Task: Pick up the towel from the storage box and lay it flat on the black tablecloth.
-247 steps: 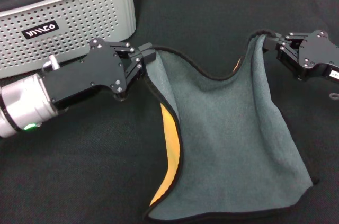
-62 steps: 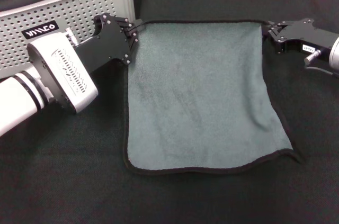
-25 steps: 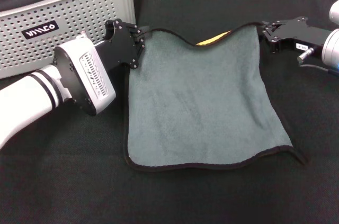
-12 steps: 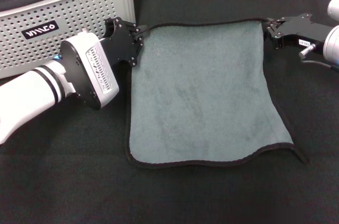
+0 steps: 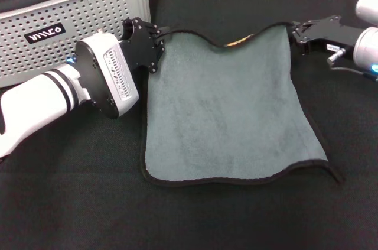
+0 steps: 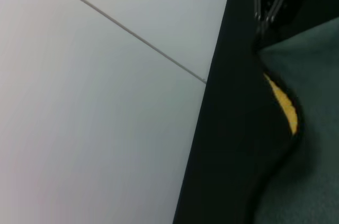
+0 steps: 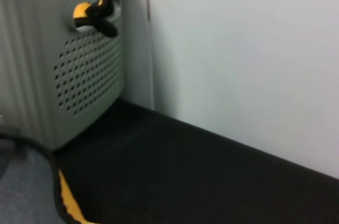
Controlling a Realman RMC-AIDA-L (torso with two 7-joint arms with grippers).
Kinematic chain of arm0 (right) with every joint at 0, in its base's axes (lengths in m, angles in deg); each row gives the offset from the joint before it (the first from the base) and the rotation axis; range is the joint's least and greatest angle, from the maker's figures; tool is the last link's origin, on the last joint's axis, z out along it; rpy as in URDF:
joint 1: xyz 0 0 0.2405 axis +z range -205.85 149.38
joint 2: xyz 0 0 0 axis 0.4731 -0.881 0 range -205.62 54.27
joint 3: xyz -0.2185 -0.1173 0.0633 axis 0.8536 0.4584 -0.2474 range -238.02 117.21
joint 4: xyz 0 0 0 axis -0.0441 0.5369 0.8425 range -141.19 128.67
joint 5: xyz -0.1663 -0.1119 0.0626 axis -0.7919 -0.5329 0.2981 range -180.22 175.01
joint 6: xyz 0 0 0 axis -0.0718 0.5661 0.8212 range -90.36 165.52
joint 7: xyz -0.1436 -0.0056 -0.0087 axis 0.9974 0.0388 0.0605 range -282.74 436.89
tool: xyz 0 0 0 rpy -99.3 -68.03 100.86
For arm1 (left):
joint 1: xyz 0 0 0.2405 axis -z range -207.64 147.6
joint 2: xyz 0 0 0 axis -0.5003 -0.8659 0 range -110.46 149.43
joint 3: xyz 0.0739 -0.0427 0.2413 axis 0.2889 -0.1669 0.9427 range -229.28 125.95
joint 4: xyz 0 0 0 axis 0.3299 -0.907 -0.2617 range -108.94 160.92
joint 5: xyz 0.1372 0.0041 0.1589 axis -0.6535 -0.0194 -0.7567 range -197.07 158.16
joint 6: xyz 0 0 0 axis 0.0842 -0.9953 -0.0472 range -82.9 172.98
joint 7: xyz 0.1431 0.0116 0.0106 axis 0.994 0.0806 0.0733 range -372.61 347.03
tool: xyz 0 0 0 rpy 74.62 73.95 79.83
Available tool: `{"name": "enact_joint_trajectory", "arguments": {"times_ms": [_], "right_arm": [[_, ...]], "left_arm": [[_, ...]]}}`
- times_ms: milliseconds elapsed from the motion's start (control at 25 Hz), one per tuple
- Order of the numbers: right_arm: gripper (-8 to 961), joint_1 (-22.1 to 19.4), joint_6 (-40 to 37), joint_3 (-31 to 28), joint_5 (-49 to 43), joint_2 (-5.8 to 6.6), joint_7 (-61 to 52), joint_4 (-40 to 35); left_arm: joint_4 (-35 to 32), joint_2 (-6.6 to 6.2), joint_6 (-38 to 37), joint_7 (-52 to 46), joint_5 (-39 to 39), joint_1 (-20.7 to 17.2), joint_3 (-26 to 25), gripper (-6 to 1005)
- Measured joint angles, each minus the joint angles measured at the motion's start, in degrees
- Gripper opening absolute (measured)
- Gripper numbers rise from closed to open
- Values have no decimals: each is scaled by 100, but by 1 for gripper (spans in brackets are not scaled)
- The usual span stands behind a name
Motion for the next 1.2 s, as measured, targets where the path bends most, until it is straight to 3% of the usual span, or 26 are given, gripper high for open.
{"name": "enact_joint_trajectory", "arguments": {"times_ms": [320, 440, 680, 840, 960, 1200], "right_arm": [[48, -19, 47, 125, 231, 0, 123, -44], [160, -94, 157, 138, 738, -1, 450, -47], [391, -317, 46, 144, 1282, -1, 874, -129], [527, -674, -370, 121, 1289, 8, 869, -432], [615, -879, -636, 114, 1296, 13, 851, -589], [812, -1447, -2000, 131, 1302, 27, 1128, -951]], "left_arm": [[15, 0, 84, 28, 348, 9, -12, 112], [16, 0, 34, 127, 587, -40, -12, 141], [20, 0, -34, 229, 714, -200, -5, 345], [18, 0, -416, 231, 720, -413, -10, 589], [-10, 0, -830, 231, 726, -595, -27, 615], [-1, -16, -1867, 89, 971, -1083, -46, 667]]}}
